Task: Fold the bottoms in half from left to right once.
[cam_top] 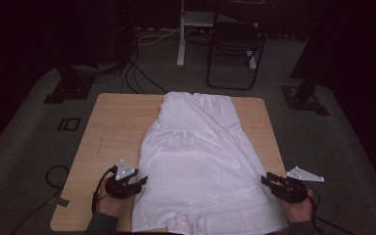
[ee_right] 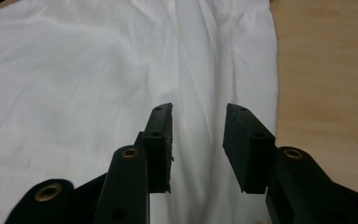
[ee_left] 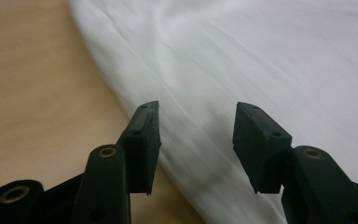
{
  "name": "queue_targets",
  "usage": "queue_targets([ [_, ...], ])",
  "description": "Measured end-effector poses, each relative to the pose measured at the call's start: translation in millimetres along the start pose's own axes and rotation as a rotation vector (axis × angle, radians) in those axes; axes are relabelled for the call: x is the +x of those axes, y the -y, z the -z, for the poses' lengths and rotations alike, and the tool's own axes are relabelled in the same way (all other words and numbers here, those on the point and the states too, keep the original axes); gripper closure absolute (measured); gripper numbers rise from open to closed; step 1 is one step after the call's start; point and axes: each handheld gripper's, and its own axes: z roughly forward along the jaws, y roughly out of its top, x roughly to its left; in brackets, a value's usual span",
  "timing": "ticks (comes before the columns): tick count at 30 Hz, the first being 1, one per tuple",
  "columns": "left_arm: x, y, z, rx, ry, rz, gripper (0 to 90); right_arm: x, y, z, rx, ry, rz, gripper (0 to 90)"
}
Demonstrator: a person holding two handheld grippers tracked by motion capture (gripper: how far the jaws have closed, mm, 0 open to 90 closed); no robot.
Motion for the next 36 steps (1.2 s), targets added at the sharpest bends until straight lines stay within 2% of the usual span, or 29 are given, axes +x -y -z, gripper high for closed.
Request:
queue_targets([
  [6,27.7,-31.6,-25.2,-0.016,-0.061,0.038,47.0,0.0,-35.3,-49.3,0.012,0.003,0.041,55.5],
  [11,50.1,-48.5,-49.1,-0.017,-0.080,0.107,46.1,-3.5,-58.9,-84.8,0.031,0.011,0.046,52.1],
  [14,59.9,-54.2,-63.6,0.002,-0.072,0.133,45.1,-5.2,-71.8,-103.7,0.052,0.027,0.059,49.1],
  [19,70.5,-57.4,-86.3,0.040,-0.055,0.158,44.0,-6.7,-87.3,-134.4,0.089,0.042,0.054,45.7],
  [20,70.5,-57.4,-86.3,0.040,-0.055,0.158,44.1,-6.7,-87.3,-134.4,0.089,0.042,0.054,45.7],
  [22,75.8,-57.0,-97.3,0.050,-0.038,0.200,44.2,-7.4,-92.7,-152.1,0.116,0.043,0.059,44.0],
  [24,78.3,-55.2,-102.1,0.054,-0.020,0.229,45.4,-7.7,-94.5,-160.6,0.126,0.047,0.058,42.8],
  [26,79.1,-54.1,-104.1,0.061,-0.012,0.237,48.7,-7.6,-95.2,-164.0,0.127,0.040,0.052,42.9],
  [27,79.4,-52.0,-107.6,0.078,0.005,0.241,48.7,-7.6,-95.8,-167.4,0.131,0.034,0.056,43.0],
  [28,78.9,-51.4,-108.5,0.082,0.011,0.237,53.9,-7.1,-96.5,-173.1,0.147,0.040,0.066,47.1],
  [30,76.7,-49.8,-108.2,0.078,0.035,0.215,66.6,-9.1,-97.0,-174.2,0.158,0.037,0.066,67.1],
  [31,75.9,-49.4,-107.0,0.072,0.039,0.206,75.7,-11.2,-97.7,-173.2,0.157,0.039,0.057,77.6],
  [32,74.9,-48.7,-104.0,0.063,0.042,0.199,82.7,-12.8,-98.5,-171.3,0.149,0.051,0.053,83.9],
  [33,75.0,-47.6,-99.8,0.053,0.048,0.199,87.2,-15.5,-100.6,-165.5,0.123,0.090,0.043,87.9],
  [34,75.0,-47.6,-99.8,0.053,0.048,0.199,88.2,-15.5,-100.6,-165.5,0.123,0.090,0.043,87.9],
  [35,74.6,-44.2,-93.4,0.039,0.062,0.188,88.4,-25.4,-106.2,-150.5,0.065,0.167,0.003,88.6],
  [36,73.9,-42.3,-91.2,0.032,0.073,0.189,88.4,-29.0,-107.1,-147.2,0.058,0.190,0.003,88.4],
])
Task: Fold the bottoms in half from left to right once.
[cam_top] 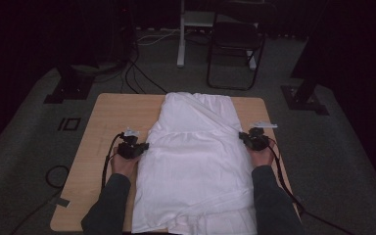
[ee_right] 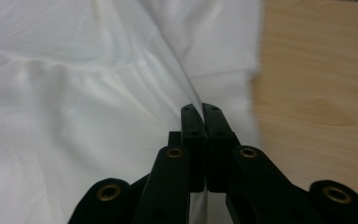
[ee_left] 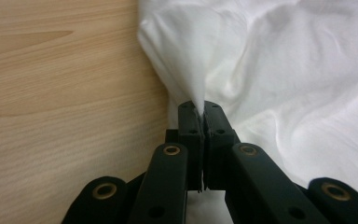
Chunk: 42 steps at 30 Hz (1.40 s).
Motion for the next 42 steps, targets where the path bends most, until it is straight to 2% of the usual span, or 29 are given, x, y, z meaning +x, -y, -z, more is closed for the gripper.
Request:
queue_targets([
  [3,-3.3,4.3,2.1,0.007,-0.012,-0.025,88.6,-7.3,3.0,-3.3,0.027,0.027,-0.003,88.0],
  [5,-4.9,7.7,1.2,0.010,-0.019,-0.028,88.6,-9.2,9.7,-11.4,0.061,0.038,0.005,88.1],
  [8,-6.4,11.6,1.3,0.019,-0.022,-0.044,88.7,-12.1,23.6,-21.4,0.103,0.032,-0.019,88.8],
  [11,-9.3,15.3,6.5,0.025,-0.031,-0.073,88.8,-10.1,30.9,-18.5,0.098,0.020,-0.023,89.2],
  [15,-12.9,25.7,17.4,0.023,-0.033,-0.092,88.8,-0.9,41.1,-6.0,0.103,0.016,0.014,89.3],
  [17,-14.9,33.2,24.2,0.018,-0.027,-0.090,88.9,2.9,49.1,2.2,0.094,0.004,0.005,89.3],
  [22,-27.7,54.3,47.6,0.035,-0.037,-0.126,88.8,18.2,71.4,26.4,0.084,-0.027,-0.001,89.4],
  [29,-37.1,85.4,71.8,0.054,-0.013,-0.113,88.7,39.4,98.1,61.4,0.113,-0.084,-0.013,89.4],
  [32,-36.1,89.2,74.2,0.048,0.001,-0.096,88.1,43.2,103.1,70.0,0.136,-0.108,-0.012,89.4],
  [33,-35.7,88.8,74.0,0.040,-0.001,-0.102,85.5,43.2,103.0,70.7,0.141,-0.112,-0.016,89.0],
  [34,-35.6,88.6,74.0,0.025,-0.005,-0.108,78.0,42.5,101.6,70.2,0.150,-0.130,-0.017,83.8],
  [35,-35.7,88.2,74.4,0.015,-0.005,-0.109,70.2,42.1,99.1,68.7,0.152,-0.146,-0.012,69.5],
  [36,-35.2,86.8,75.1,-0.003,-0.005,-0.111,66.5,42.6,96.3,67.8,0.144,-0.143,-0.006,58.6],
  [37,-34.9,85.5,75.4,-0.012,-0.006,-0.110,62.8,44.7,89.8,67.0,0.126,-0.134,0.020,53.0],
  [40,-32.8,79.1,75.5,-0.052,-0.007,-0.101,57.9,52.1,68.2,62.6,0.086,-0.151,0.070,46.7],
  [42,-31.3,75.4,74.4,-0.062,-0.013,-0.098,56.3,58.5,49.8,54.2,0.072,-0.150,0.108,45.7],
])
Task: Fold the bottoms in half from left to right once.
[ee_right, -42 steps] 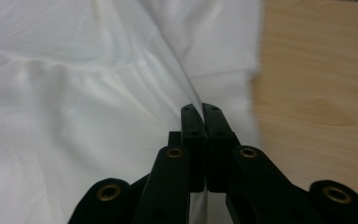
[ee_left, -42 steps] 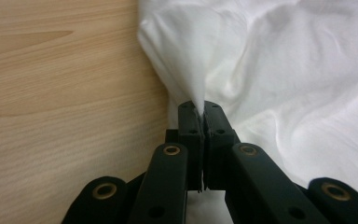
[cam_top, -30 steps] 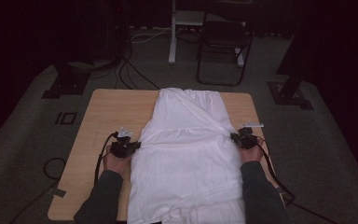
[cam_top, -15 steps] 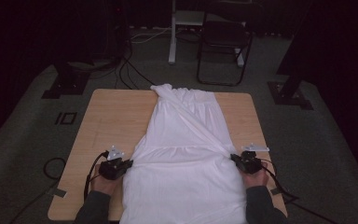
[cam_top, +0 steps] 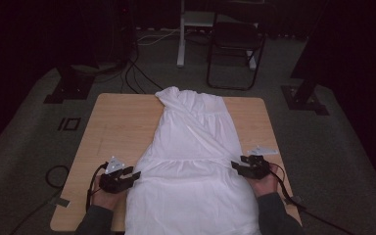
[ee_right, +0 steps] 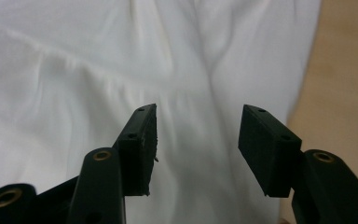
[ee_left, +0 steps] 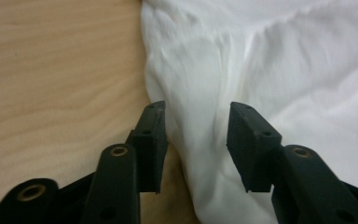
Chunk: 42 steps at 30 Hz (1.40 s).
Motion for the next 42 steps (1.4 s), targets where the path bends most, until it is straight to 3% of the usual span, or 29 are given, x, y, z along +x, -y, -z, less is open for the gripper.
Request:
queue_targets([
  [5,4.3,-8.2,-4.2,-0.021,0.002,0.003,54.9,2.7,-37.4,-35.5,0.015,-0.001,0.067,44.8],
  [9,2.6,-14.1,-15.2,-0.009,0.024,-0.004,53.6,-1.5,-52.2,-64.4,0.043,-0.014,0.062,47.6],
  [12,-1.8,-16.2,-21.0,0.004,0.036,-0.020,53.0,-4.4,-55.5,-74.5,0.043,-0.042,0.040,51.2],
  [13,-7.7,-17.1,-26.7,0.014,0.049,-0.038,52.9,-7.2,-57.0,-83.4,0.063,-0.087,0.033,67.8],
  [14,-9.8,-16.8,-28.7,0.023,0.056,-0.043,52.9,-8.3,-57.1,-85.4,0.080,-0.110,0.042,76.9],
  [15,-12.1,-16.2,-30.4,0.034,0.059,-0.052,53.0,-8.5,-57.3,-84.4,0.083,-0.099,0.062,86.3],
  [17,-15.3,-14.7,-32.3,0.053,0.062,-0.066,53.1,-10.5,-58.7,-73.9,0.032,-0.068,0.055,89.1],
  [19,-17.9,-13.5,-34.2,0.065,0.073,-0.074,53.1,-14.8,-62.1,-49.8,-0.081,-0.043,0.009,89.2],
  [20,-19.4,-12.8,-35.1,0.073,0.078,-0.076,53.0,-16.9,-63.2,-35.4,-0.124,0.001,0.005,89.2],
  [22,-22.8,-11.3,-37.0,0.080,0.089,-0.085,52.9,-22.8,-59.9,-22.3,-0.138,0.096,0.013,89.2],
  [24,-27.2,-10.3,-39.1,0.085,0.104,-0.096,52.7,-33.1,-51.7,-22.8,-0.110,0.119,-0.029,89.1],
  [27,-28.5,-14.4,-36.4,0.066,0.105,-0.103,52.3,-45.5,-32.1,-43.5,-0.027,0.120,-0.079,88.9],
  [29,-24.4,-23.2,-30.1,0.015,0.099,-0.088,51.6,-48.9,-23.6,-56.3,0.007,0.116,-0.100,88.8],
  [33,-16.5,-51.2,-29.7,-0.031,0.054,-0.069,48.0,-47.7,-18.3,-66.9,0.027,0.117,-0.109,88.7],
  [37,-10.8,-85.2,-58.8,-0.002,-0.008,-0.065,44.9,-47.6,-18.8,-66.8,0.034,0.117,-0.105,88.3],
  [38,-10.8,-85.2,-58.8,-0.002,-0.008,-0.065,44.8,-47.6,-18.8,-66.8,0.034,0.117,-0.105,88.3],
  [40,-7.0,-96.6,-87.8,0.052,-0.047,-0.054,43.7,-48.0,-18.6,-67.0,0.032,0.116,-0.106,88.1],
  [42,-6.4,-97.6,-103.3,0.089,-0.052,-0.045,43.7,-48.6,-17.9,-66.8,0.029,0.111,-0.111,87.9],
])
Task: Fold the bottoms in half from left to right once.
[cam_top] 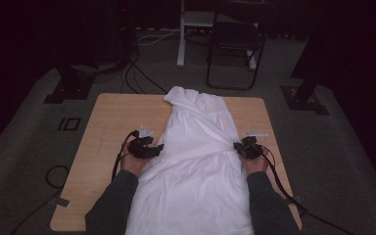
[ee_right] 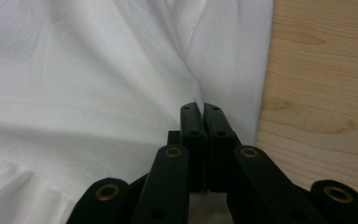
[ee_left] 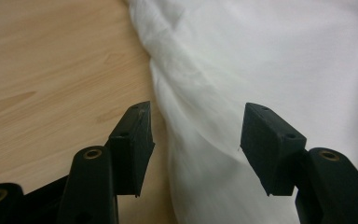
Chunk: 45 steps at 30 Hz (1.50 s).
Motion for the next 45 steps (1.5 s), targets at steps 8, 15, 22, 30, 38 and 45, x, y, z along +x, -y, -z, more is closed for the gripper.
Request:
queue_targets([
  [8,-2.0,12.9,-17.7,0.056,0.030,-0.016,81.8,1.8,4.6,2.6,-0.012,-0.001,0.010,88.5],
  [15,-11.2,42.8,8.1,0.027,0.045,-0.025,84.1,14.6,25.8,23.1,-0.007,-0.036,0.025,88.6],
  [22,-37.8,74.7,38.5,0.021,0.039,-0.079,83.3,32.1,60.5,57.1,0.004,-0.094,0.046,88.5],
  [30,-45.1,80.6,42.9,0.014,0.045,-0.085,81.9,37.1,76.0,77.9,0.040,-0.130,0.011,70.9],
  [38,-44.5,80.3,39.5,-0.006,0.045,-0.077,77.4,35.7,34.7,73.9,-0.018,-0.153,0.072,42.0],
  [45,-42.7,82.0,39.4,-0.018,0.053,-0.070,76.4,60.0,-17.7,17.3,0.027,-0.156,0.164,33.0],
])
